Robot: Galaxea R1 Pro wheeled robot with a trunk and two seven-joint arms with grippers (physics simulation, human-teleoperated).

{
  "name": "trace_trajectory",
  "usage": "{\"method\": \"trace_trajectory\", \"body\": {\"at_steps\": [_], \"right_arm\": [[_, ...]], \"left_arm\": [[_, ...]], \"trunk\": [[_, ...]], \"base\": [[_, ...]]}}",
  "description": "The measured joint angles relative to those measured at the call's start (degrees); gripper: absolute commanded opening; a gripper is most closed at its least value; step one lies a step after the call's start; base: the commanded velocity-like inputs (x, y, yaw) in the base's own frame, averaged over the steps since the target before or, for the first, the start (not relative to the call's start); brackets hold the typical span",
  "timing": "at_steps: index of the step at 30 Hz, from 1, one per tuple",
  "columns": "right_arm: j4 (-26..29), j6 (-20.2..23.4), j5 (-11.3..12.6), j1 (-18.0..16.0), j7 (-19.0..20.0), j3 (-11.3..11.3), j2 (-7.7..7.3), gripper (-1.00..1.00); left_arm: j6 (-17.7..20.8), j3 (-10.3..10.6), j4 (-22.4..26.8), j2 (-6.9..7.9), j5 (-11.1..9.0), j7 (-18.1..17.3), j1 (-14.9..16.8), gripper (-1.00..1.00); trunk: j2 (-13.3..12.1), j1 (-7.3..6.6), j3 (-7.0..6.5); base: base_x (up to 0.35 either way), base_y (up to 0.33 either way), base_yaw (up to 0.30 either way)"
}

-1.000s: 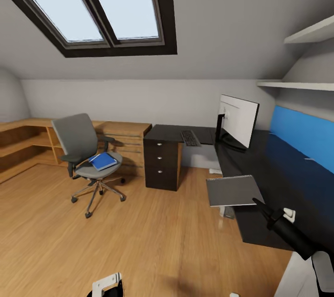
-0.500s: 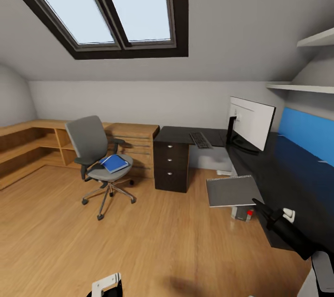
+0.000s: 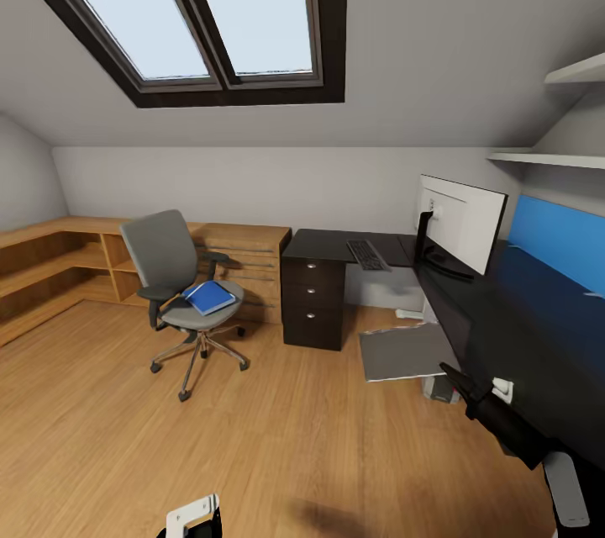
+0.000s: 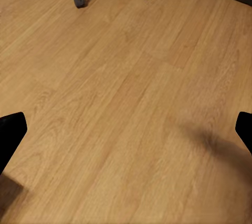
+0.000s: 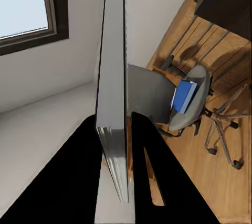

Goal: In the bedroom, organize the workspace by keeping the computer under the desk, ensuring the monitor is on the desk, placing the keyboard on the desk next to the monitor, placing the mouse on the desk next to the keyboard, moving the folder from the swivel chair onto the desk next to the mouse, stacking the notebook on top of the folder with the pen on top of the notebook, and positioning the swivel chair next to the desk.

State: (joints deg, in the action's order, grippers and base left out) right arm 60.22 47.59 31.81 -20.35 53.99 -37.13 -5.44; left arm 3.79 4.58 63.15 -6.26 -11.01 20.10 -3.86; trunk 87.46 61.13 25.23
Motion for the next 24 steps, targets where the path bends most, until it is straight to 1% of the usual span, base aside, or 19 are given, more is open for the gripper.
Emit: {"method": "trace_trajectory", "body": {"at_steps": [1,2,3,4,6,7,8,11,13,15,18,24], "right_arm": [[0.00,-0.53,-0.07,-0.04,-1.01,0.81,0.72,-1.00],[0.00,-1.99,-0.31,-0.09,-3.79,2.41,2.37,-1.00],[0.16,-6.03,-0.62,-0.19,-9.81,4.36,5.05,-1.00],[0.26,-7.62,-0.13,-0.25,-12.27,4.84,6.07,-1.00],[0.66,-14.34,0.11,-0.57,-20.70,5.90,8.91,-1.00],[0.74,-15.94,0.42,-0.81,-22.43,6.06,9.47,-1.00],[0.81,-18.77,0.91,-1.63,-25.17,6.26,10.31,-1.00],[0.35,-22.93,1.84,-4.68,-30.40,6.66,11.51,-1.00],[-0.10,-23.99,2.32,-5.88,-32.84,6.88,11.99,-1.00],[-0.31,-24.42,2.80,-6.32,-33.95,6.95,12.18,-1.00],[-1.04,-25.00,4.39,-6.87,-35.39,6.98,12.40,-1.00],[-4.82,-26.50,5.43,-7.11,-37.22,7.05,12.45,-1.00]], "left_arm": [[0.02,0.01,0.00,0.00,0.00,0.01,0.00,1.00],[0.02,0.06,-0.01,0.00,0.04,0.02,0.00,1.00],[0.01,0.10,-0.01,0.00,0.07,0.03,0.00,1.00],[0.01,0.12,0.00,-0.02,0.08,0.03,0.00,1.00],[0.02,0.21,0.00,-0.06,0.10,0.03,0.00,1.00],[0.03,0.24,0.00,-0.07,0.10,0.03,-0.01,1.00],[0.05,0.30,-0.01,-0.08,0.09,0.00,-0.01,1.00],[0.08,0.37,-0.11,-0.09,0.06,-0.19,-0.01,1.00],[0.10,0.38,-0.13,-0.07,0.07,-0.26,-0.01,1.00],[0.12,0.38,-0.15,-0.05,0.06,-0.28,-0.01,1.00],[0.12,0.38,-0.17,-0.02,0.04,-0.31,-0.01,1.00],[0.05,0.39,-0.18,-0.02,0.03,-0.26,-0.01,1.00]], "trunk": [[0.00,0.00,0.00],[0.00,-0.01,0.00],[0.00,-0.01,0.00],[0.00,-0.02,0.00],[0.00,-0.02,0.00],[0.00,-0.02,0.00],[0.00,-0.02,-0.01],[0.00,-0.02,-0.01],[0.00,-0.02,-0.01],[0.00,-0.02,0.00],[0.00,-0.02,0.00],[0.00,-0.02,0.00]], "base": [[0.216,0.001,0.000],[0.267,0.000,0.000],[0.278,0.000,0.000],[0.294,0.000,0.000],[0.306,0.000,0.000],[0.313,0.000,0.000],[0.314,0.000,0.000],[0.319,0.000,0.000],[0.321,0.000,0.000],[0.322,0.000,0.000],[0.323,0.000,0.000],[0.323,0.000,0.000]]}}
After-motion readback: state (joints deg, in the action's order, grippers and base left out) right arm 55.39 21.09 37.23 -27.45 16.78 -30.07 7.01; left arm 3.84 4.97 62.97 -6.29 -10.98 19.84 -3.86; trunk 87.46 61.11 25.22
